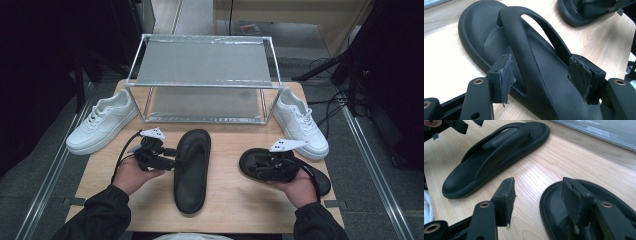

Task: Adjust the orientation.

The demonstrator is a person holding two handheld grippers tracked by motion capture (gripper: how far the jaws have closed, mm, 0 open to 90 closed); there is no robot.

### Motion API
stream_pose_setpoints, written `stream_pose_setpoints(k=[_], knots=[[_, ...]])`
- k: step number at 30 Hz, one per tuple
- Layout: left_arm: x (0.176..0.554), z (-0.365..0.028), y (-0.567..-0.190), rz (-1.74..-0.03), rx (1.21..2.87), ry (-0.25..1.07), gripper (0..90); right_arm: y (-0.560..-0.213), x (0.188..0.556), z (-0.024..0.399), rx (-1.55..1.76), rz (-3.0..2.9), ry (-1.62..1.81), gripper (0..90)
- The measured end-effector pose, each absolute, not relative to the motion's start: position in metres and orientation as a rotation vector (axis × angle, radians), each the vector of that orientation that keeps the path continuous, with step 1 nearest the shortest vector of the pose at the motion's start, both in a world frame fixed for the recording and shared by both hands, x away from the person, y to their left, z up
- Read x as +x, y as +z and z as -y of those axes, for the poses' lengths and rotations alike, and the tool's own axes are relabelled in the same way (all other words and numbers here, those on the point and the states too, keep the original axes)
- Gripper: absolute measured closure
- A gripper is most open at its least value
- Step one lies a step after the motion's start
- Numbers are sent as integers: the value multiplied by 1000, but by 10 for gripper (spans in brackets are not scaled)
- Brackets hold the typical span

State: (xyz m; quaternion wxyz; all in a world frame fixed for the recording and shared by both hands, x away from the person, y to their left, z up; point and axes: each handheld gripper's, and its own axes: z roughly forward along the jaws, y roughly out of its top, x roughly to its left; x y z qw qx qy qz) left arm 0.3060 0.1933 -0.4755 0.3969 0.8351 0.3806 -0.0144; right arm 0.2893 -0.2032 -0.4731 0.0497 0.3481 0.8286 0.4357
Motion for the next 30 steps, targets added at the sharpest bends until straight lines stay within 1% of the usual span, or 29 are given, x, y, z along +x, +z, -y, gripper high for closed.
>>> stream_pose_setpoints(k=[8,21,25,30], knots=[[314,-185,-475,-951,2120,-39,371,-476,281,220,1089,-2503,1288,461],[322,-174,-476,-938,2124,-35,371,-477,265,261,1190,-2434,1256,471],[323,-172,-476,-932,2129,-37,371,-483,267,270,1220,-2430,1248,479],[323,-172,-476,-933,2132,-34,371,-492,275,266,1209,-2471,1240,505]])
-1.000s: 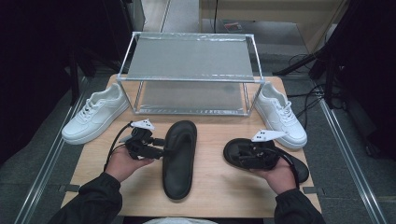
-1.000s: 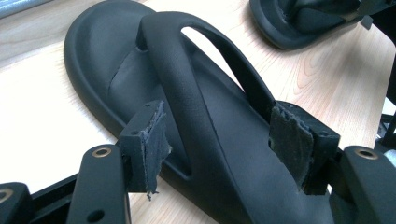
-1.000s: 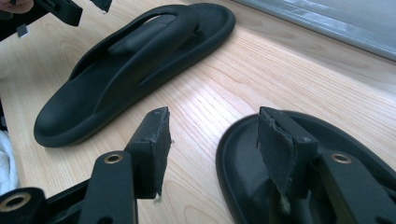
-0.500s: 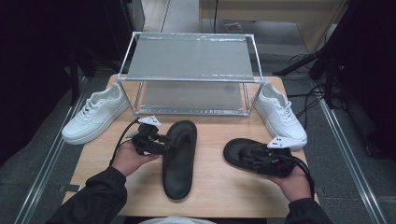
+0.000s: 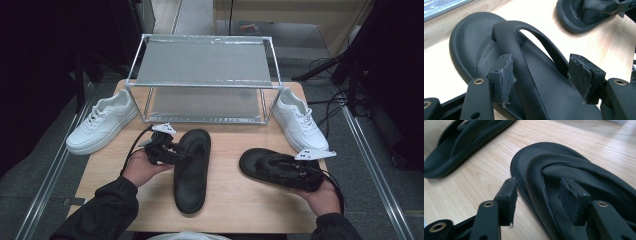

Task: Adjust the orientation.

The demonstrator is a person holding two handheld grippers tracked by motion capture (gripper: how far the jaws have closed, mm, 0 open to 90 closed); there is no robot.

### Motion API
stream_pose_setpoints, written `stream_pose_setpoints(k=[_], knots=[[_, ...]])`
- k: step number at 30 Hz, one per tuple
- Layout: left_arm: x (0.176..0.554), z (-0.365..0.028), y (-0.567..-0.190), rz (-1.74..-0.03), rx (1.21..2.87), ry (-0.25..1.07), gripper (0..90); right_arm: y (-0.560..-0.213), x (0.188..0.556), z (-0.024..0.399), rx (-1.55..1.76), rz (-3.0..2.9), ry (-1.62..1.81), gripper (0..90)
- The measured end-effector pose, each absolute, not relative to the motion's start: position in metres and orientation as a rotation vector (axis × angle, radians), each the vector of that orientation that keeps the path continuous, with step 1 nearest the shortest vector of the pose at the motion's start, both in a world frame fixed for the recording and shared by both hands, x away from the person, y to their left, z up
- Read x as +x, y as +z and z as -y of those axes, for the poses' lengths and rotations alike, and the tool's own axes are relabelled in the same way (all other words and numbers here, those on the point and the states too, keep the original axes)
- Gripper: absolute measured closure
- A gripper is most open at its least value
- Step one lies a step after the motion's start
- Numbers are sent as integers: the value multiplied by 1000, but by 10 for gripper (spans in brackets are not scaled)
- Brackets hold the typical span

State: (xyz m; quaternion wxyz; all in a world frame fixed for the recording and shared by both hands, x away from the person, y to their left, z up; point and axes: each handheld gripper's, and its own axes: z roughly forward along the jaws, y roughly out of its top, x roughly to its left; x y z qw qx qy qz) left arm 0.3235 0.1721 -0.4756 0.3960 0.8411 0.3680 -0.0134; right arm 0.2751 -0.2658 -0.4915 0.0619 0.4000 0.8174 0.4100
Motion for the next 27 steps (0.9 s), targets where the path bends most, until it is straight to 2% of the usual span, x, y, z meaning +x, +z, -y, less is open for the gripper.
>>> stream_pose_setpoints(k=[7,11,13,18,27], knots=[[324,-172,-476,-935,2136,-33,371,-502,282,253,1109,-2552,1211,568],[324,-172,-476,-930,2130,-38,371,-504,289,252,1148,-2565,1196,709],[324,-172,-476,-931,2133,-37,371,-504,291,255,1174,-2577,1216,729],[324,-173,-476,-932,2133,-37,372,-501,293,250,1200,-2591,1195,764],[321,-173,-476,-920,2125,-28,373,-485,294,231,1264,-2539,1198,766]])
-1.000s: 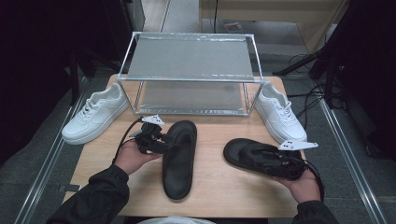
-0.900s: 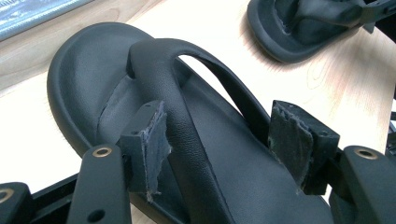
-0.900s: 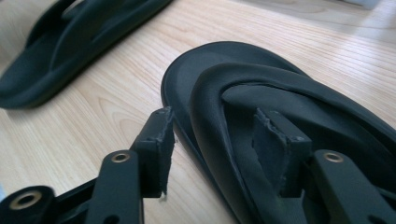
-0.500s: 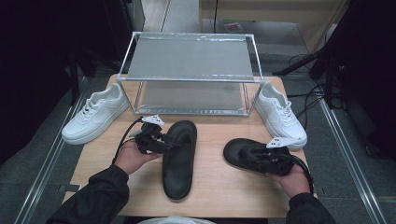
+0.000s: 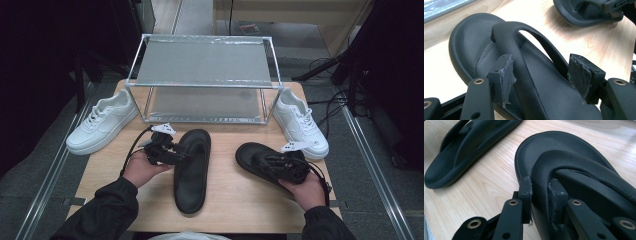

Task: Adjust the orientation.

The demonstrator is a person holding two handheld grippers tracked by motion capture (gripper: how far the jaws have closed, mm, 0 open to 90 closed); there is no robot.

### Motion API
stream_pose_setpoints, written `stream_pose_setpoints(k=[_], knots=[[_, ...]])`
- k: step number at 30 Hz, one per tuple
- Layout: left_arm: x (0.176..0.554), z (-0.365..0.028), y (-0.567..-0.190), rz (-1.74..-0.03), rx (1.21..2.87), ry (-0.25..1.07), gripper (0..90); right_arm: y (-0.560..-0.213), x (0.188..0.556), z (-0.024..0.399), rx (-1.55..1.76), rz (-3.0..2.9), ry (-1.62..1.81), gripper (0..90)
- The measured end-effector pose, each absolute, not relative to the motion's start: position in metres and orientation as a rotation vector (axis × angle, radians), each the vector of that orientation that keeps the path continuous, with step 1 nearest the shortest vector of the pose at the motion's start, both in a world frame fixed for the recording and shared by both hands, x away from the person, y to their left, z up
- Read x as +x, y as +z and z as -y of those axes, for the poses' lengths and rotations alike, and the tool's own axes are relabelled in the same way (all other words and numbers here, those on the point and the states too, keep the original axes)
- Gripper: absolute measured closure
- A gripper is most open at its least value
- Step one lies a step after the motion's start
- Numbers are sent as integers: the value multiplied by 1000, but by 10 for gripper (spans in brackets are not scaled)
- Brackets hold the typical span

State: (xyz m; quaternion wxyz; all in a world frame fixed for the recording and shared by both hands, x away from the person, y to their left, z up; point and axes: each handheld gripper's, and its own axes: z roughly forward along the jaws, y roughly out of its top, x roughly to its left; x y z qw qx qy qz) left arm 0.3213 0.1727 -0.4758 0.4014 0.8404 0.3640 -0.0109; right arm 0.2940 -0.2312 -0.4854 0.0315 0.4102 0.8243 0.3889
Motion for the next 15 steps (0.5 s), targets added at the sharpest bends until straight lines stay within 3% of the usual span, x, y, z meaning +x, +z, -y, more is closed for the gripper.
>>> stream_pose_setpoints(k=[15], knots=[[310,-190,-475,-938,2080,14,371,-467,312,194,1290,-2513,1196,770]])
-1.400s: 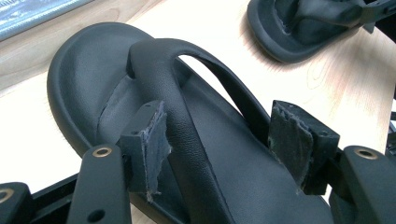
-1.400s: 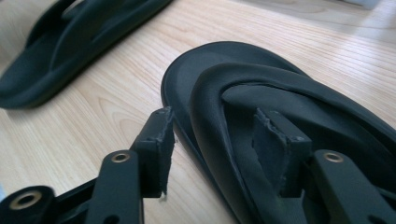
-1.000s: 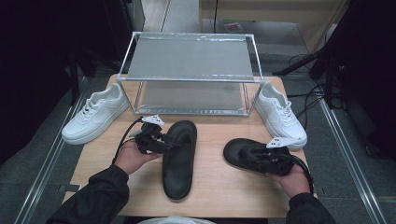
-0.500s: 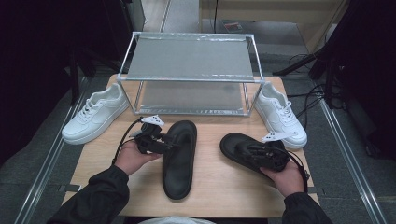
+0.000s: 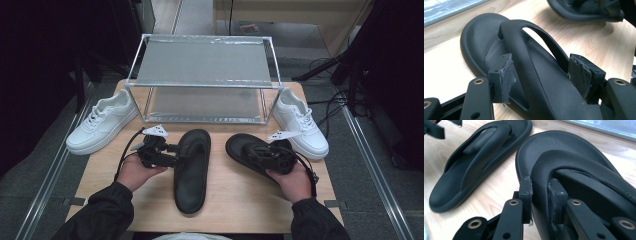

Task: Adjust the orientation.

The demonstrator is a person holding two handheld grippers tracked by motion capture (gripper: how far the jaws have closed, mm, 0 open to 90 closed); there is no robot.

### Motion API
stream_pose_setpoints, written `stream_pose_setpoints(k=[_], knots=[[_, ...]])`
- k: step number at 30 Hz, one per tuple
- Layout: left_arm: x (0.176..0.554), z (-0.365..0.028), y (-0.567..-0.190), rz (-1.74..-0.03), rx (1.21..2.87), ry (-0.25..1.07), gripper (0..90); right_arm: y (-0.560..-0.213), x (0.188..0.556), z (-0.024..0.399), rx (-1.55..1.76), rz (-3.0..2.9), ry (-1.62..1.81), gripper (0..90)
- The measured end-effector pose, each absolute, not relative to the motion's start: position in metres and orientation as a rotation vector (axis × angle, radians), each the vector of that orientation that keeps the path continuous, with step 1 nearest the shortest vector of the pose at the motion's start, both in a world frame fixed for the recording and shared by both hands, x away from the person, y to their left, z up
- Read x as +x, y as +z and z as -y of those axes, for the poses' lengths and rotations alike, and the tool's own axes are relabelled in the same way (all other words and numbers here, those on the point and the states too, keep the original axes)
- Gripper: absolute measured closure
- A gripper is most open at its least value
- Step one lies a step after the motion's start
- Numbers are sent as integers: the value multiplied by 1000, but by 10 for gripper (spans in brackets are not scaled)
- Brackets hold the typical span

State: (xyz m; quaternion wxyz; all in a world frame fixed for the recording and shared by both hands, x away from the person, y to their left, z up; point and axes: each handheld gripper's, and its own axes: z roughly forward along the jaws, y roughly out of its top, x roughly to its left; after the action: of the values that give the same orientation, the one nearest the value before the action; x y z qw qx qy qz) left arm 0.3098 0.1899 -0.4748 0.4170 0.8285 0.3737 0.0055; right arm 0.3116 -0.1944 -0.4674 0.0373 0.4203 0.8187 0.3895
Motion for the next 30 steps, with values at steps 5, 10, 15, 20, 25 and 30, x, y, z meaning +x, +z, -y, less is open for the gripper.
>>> stream_pose_setpoints(k=[5,10,15,20,25,30], knots=[[305,-195,-475,-943,2074,28,370,-469,323,179,1342,-2502,1175,769],[300,-199,-476,-948,2076,33,369,-471,332,170,1375,-2495,1170,767],[297,-202,-477,-959,2070,41,368,-473,340,162,1389,-2485,1171,763],[293,-202,-476,-952,2068,55,367,-478,347,152,1405,-2489,1146,760],[290,-203,-477,-951,2077,55,367,-484,355,143,1408,-2496,1105,760],[288,-204,-478,-956,2077,62,366,-488,360,136,1413,-2487,1079,757]])
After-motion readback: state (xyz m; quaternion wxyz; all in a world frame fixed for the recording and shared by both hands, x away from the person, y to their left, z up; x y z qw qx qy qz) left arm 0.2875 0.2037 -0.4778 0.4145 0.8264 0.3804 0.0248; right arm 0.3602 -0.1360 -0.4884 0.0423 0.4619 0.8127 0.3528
